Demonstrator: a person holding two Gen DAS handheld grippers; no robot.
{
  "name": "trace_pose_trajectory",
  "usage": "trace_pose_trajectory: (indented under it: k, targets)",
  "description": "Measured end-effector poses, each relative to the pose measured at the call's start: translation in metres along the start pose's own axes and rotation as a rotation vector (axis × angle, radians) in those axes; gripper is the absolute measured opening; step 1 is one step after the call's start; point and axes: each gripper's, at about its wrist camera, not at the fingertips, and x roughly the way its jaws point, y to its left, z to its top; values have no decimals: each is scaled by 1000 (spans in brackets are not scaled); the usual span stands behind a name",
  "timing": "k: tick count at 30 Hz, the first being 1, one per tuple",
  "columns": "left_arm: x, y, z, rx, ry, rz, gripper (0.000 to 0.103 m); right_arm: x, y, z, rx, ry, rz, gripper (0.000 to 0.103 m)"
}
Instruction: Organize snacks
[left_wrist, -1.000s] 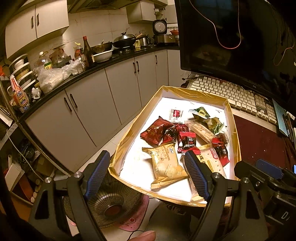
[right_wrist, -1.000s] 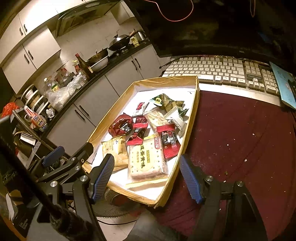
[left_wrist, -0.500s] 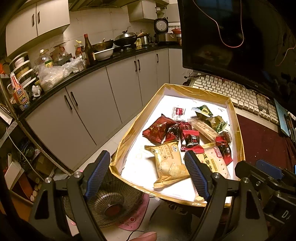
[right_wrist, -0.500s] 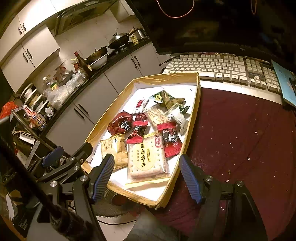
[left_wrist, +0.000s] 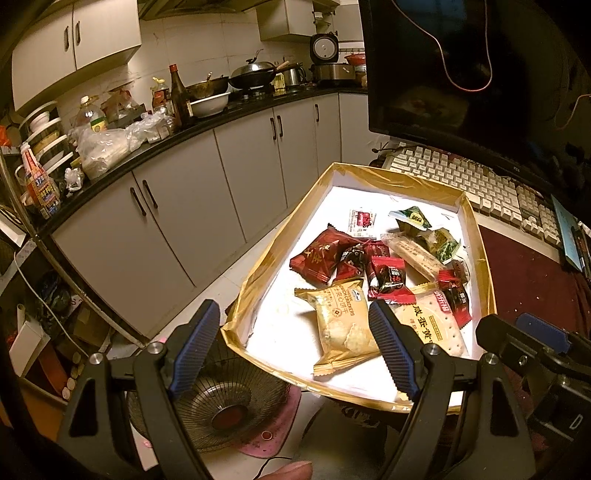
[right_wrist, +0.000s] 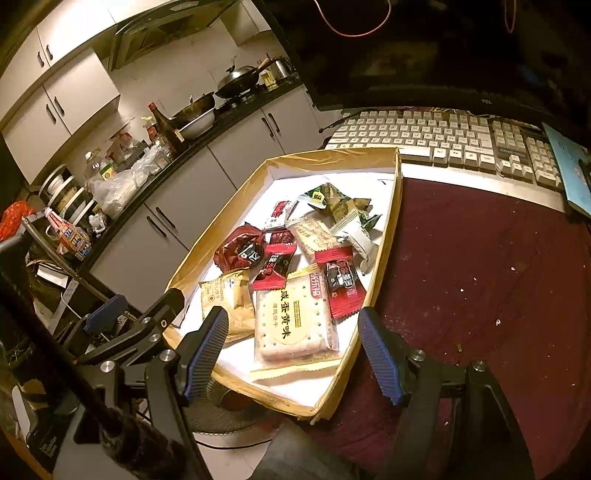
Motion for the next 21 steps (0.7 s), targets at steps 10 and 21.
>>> trace_pose_trajectory:
  k: [10, 21]
  targets:
    - [1, -1, 0, 1, 0, 13, 83, -1, 2, 1, -7, -5, -3, 73]
    - [-3, 4, 5, -3, -27, -17, 83, -5, 4, 4, -21, -34, -19, 73]
